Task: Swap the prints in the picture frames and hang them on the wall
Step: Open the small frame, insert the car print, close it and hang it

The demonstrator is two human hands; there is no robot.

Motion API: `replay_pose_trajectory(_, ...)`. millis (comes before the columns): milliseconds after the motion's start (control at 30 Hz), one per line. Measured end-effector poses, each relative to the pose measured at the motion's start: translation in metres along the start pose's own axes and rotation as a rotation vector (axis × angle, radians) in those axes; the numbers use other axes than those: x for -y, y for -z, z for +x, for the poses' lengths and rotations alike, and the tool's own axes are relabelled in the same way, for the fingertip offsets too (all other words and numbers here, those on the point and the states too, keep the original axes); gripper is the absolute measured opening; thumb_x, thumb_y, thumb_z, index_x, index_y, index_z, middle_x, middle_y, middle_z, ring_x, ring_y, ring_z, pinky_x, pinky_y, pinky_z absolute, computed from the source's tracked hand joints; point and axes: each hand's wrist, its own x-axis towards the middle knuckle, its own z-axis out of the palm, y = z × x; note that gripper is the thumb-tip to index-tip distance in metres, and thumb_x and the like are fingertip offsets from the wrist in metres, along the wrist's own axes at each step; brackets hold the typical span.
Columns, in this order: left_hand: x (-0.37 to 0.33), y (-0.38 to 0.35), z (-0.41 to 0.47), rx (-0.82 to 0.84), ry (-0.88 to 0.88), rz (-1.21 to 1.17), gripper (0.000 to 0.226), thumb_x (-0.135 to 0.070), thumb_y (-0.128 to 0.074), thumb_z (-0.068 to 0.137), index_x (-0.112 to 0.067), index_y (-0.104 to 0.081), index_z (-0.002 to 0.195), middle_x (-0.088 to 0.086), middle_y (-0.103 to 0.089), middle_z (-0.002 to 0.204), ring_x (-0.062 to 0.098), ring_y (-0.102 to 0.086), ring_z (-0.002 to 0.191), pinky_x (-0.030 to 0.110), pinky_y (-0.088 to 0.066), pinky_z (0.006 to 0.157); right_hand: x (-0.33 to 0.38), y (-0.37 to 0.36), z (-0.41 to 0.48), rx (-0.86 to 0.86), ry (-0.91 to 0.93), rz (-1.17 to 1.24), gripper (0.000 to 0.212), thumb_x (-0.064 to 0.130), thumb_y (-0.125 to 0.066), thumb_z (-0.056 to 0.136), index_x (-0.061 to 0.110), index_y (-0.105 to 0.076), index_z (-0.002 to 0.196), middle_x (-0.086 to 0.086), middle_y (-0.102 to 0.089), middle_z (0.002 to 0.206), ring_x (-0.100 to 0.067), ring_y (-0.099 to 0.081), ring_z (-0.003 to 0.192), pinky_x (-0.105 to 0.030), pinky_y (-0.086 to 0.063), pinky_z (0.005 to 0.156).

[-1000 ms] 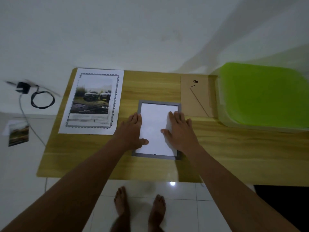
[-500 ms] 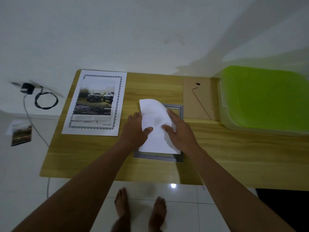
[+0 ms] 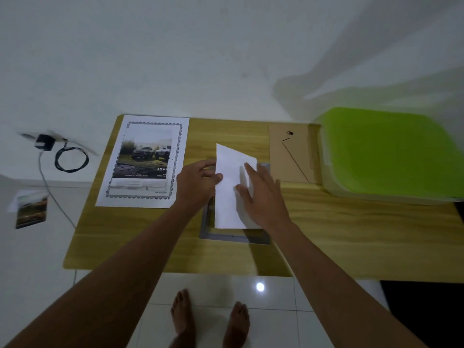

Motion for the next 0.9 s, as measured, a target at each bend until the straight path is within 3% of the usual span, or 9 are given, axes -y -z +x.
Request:
replay_pose_trajectory(100, -0.018, 0.0, -0.005, 0.056, 0.078, -0.187, 0.029, -0.009, -0.073, 0.084, -0.02, -0.07, 0.111, 0.005, -0.076, 0.089, 0.022, -0.074, 0.08, 0.036, -0.06, 0.066, 0.021, 0.011, -0.007, 0.011, -0.011, 0.232, 0.054, 0.05, -0.042, 0.101, 0.02, -0.046, 0.145, 0.0, -0.049, 0.148, -0.017, -0.044, 0.135, -0.032, -0.037, 0.106)
replay_pose_trajectory(300, -0.056, -0.003, -0.009, 0.162, 0.137, -0.317, 0.025, -0.011, -0.069, 0.087, -0.012, -0.069, 0.112, 0.009, -0.075, 0.095, 0.022, -0.074, 0.081, 0.038, -0.061, 0.066, 0.04, 0.031, -0.025, 0.002, -0.072, 0.423, 0.058, 0.044, -0.063, 0.091, 0.03, -0.043, 0.144, 0.009, -0.065, 0.125, -0.009, -0.064, 0.108, -0.034, -0.056, 0.087)
replay_pose_trajectory(433, -0.063, -0.004, -0.006, 0.175, 0.102, -0.242, 0.015, -0.024, -0.064, 0.089, -0.026, -0.073, 0.101, -0.004, -0.075, 0.098, 0.013, -0.071, 0.093, 0.041, -0.057, 0.088, 0.044, 0.046, -0.033, -0.149, -0.113, 0.423, 0.052, 0.009, -0.049, 0.093, 0.024, -0.047, 0.142, 0.005, -0.068, 0.105, -0.013, -0.065, 0.088, -0.031, -0.054, 0.075)
replay_pose_trajectory(533, -0.053, 0.002, -0.005, 0.069, 0.018, 0.078, 0.046, -0.027, -0.068, 0.087, -0.027, -0.058, 0.132, -0.006, -0.063, 0.119, 0.017, -0.059, 0.115, 0.032, -0.046, 0.095, 0.043, 0.056, -0.044, -0.261, -0.231, 0.565, 0.054, -0.002, -0.042, 0.088, 0.025, -0.054, 0.134, 0.012, -0.062, 0.11, -0.009, -0.061, 0.1, -0.023, -0.048, 0.078)
replay_pose_trajectory(600, -0.049, 0.005, -0.009, 0.092, 0.108, 0.169, 0.065, -0.026, -0.069, 0.088, -0.02, -0.04, 0.146, 0.005, -0.05, 0.141, 0.025, -0.05, 0.127, 0.033, -0.042, 0.1, 0.038, 0.061, -0.052, -0.312, -0.267, 0.766, 0.06, -0.006, -0.04, 0.088, 0.029, -0.053, 0.134, 0.004, -0.067, 0.111, -0.008, -0.065, 0.091, -0.023, -0.052, 0.071)
replay_pose_trajectory(700, -0.046, 0.002, -0.018, 0.214, 0.191, 0.112, 0.065, -0.018, -0.072, 0.086, -0.012, -0.042, 0.142, 0.002, -0.049, 0.134, 0.028, -0.058, 0.11, 0.031, -0.048, 0.076, 0.023, 0.066, -0.068, -0.32, -0.314, 0.898, 0.069, -0.008, -0.039, 0.089, 0.034, -0.047, 0.143, -0.001, -0.07, 0.112, -0.013, -0.062, 0.073, -0.03, -0.052, 0.057)
replay_pose_trajectory(767, -0.043, -0.004, -0.023, 0.252, 0.173, 0.053, 0.068, -0.011, -0.078, 0.078, -0.014, -0.049, 0.139, 0.007, -0.062, 0.125, 0.022, -0.067, 0.095, 0.031, -0.054, 0.066, 0.012, 0.069, -0.08, -0.325, -0.317, 0.883, 0.069, -0.008, -0.038, 0.09, 0.033, -0.046, 0.145, 0.002, -0.065, 0.126, -0.009, -0.065, 0.078, -0.027, -0.053, 0.057)
replay_pose_trajectory(833, -0.042, -0.013, -0.03, 0.273, 0.139, 0.028, 0.074, -0.006, -0.082, 0.07, -0.015, -0.052, 0.137, 0.006, -0.074, 0.099, 0.018, -0.071, 0.086, 0.04, -0.059, 0.078, -0.003, 0.07, -0.092, -0.312, -0.329, 0.843, 0.066, -0.009, -0.041, 0.092, 0.027, -0.045, 0.147, 0.008, -0.052, 0.143, 0.008, -0.063, 0.097, -0.02, -0.055, 0.064)
replay_pose_trajectory(900, -0.042, -0.026, -0.036, 0.285, 0.08, 0.059, 0.077, -0.006, -0.083, 0.067, -0.019, -0.054, 0.136, 0.001, -0.075, 0.093, 0.014, -0.072, 0.085, 0.045, -0.058, 0.083, -0.021, 0.071, -0.103, -0.284, -0.334, 0.775, 0.065, -0.01, -0.047, 0.091, 0.023, -0.044, 0.148, 0.01, -0.045, 0.149, 0.003, -0.054, 0.122, -0.021, -0.054, 0.088)
